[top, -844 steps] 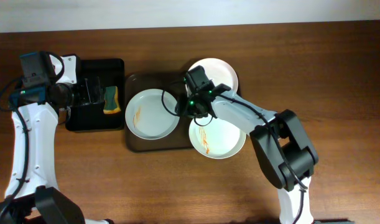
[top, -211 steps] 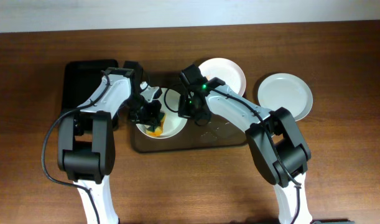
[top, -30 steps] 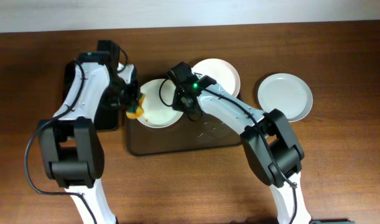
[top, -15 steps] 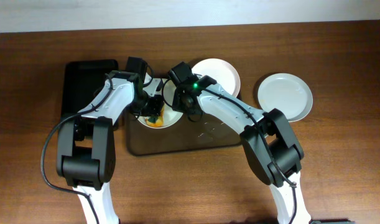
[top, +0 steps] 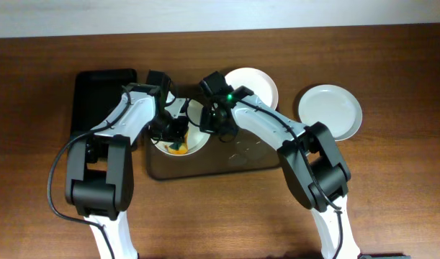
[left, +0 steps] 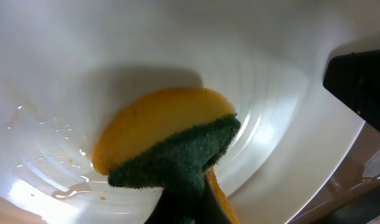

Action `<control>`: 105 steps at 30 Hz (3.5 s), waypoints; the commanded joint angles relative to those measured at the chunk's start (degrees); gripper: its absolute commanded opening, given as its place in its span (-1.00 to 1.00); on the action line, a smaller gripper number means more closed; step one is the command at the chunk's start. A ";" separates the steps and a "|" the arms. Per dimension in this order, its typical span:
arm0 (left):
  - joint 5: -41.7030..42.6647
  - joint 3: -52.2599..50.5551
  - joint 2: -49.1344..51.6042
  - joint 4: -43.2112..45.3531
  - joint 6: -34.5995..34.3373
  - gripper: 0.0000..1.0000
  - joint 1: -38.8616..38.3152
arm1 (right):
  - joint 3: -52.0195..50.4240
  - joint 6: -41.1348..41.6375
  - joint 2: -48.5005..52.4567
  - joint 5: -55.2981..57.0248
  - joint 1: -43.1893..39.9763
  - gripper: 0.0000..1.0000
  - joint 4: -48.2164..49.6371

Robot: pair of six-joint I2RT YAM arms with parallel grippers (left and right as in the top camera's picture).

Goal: Clean dirty plates on tray and stack at the side
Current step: 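Lower the sponge back onto the plate and scrub it again, then lift the plate with the right gripper and stack it on the right plate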

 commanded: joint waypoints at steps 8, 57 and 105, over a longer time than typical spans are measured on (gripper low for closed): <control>-36.22 -10.67 -0.28 12.70 0.63 -1.00 -0.44 | 0.70 -0.79 2.45 -3.52 -1.29 -0.92 -0.07; -34.21 8.66 -0.35 12.07 -9.31 -0.99 -1.77 | 0.70 -0.81 2.60 -2.05 -1.27 -0.92 -0.39; -16.24 33.33 -0.28 -5.57 -9.29 -0.99 7.98 | 1.25 -20.02 -27.61 51.25 9.90 -0.92 -9.40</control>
